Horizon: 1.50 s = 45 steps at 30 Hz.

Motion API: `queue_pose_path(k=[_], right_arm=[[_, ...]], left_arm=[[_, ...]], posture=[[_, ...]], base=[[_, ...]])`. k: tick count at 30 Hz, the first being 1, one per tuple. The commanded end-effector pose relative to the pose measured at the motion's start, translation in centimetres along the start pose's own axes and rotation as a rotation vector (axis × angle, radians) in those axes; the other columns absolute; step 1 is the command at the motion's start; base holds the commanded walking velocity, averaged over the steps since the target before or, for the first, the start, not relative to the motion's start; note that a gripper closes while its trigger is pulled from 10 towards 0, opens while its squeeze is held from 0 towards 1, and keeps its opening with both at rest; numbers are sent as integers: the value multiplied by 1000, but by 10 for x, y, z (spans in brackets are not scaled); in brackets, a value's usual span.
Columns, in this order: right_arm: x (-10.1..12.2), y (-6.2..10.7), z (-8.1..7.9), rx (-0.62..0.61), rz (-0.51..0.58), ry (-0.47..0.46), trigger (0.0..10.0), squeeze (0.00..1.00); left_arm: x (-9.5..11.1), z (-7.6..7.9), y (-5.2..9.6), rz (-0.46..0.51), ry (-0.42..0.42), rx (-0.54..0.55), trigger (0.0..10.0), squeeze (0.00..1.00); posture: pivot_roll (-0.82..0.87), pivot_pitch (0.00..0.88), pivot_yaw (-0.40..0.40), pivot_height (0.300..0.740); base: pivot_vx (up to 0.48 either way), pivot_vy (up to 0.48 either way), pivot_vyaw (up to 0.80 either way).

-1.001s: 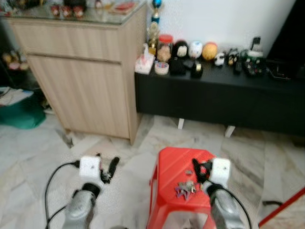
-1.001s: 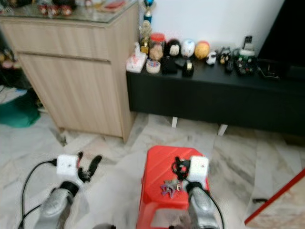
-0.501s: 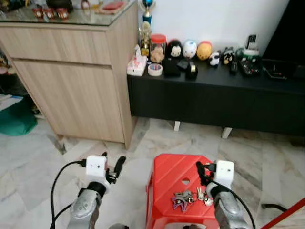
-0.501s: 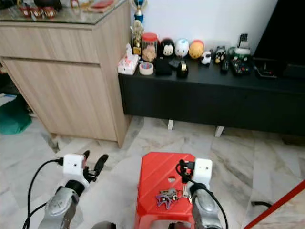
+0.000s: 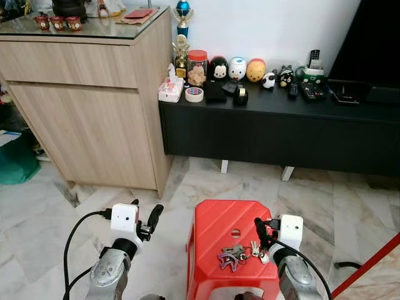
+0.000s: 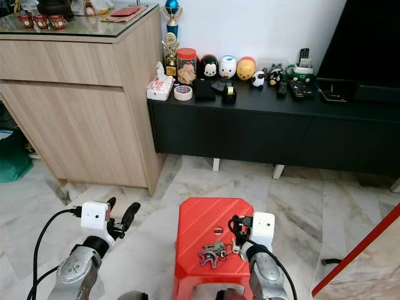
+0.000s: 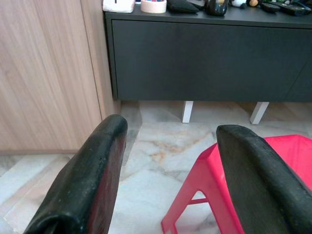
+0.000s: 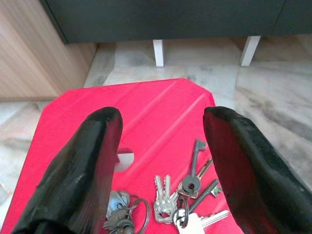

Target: Hang keys on a hook

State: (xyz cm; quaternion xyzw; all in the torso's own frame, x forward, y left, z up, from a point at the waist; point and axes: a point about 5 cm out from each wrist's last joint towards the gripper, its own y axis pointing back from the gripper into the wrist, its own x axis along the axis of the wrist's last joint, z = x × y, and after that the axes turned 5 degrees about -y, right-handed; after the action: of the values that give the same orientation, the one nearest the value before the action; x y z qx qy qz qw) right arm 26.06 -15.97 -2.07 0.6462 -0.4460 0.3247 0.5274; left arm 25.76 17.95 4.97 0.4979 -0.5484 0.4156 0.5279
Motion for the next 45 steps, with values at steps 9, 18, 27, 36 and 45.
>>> queue_pose_path(k=[9,18,27,36,45], right_arm=[[-3,0,3,-9,-27,1,10000,0],[-5,0,5,-14,-52,5,10000,0],[-5,-1,6,-12,-60,4,10000,0],[-1,-7,4,-35,-95,-16,10000,0],[4,-11,0,-18,-84,-24,10000,0]], left_arm=[[-3,1,1,-17,6,-5,10000,0],[-3,1,1,-18,4,-5,10000,0],[-3,1,1,-19,3,-6,10000,0],[-3,1,1,-22,5,-12,10000,0],[-3,2,2,-21,3,-13,10000,0]], posture=[[98,0,-54,646],[96,0,-52,626],[96,0,-51,626],[97,0,-45,626],[99,0,-44,601]], base=[[0,0,0],[0,0,0],[0,0,0],[0,0,0],[0,0,0]])
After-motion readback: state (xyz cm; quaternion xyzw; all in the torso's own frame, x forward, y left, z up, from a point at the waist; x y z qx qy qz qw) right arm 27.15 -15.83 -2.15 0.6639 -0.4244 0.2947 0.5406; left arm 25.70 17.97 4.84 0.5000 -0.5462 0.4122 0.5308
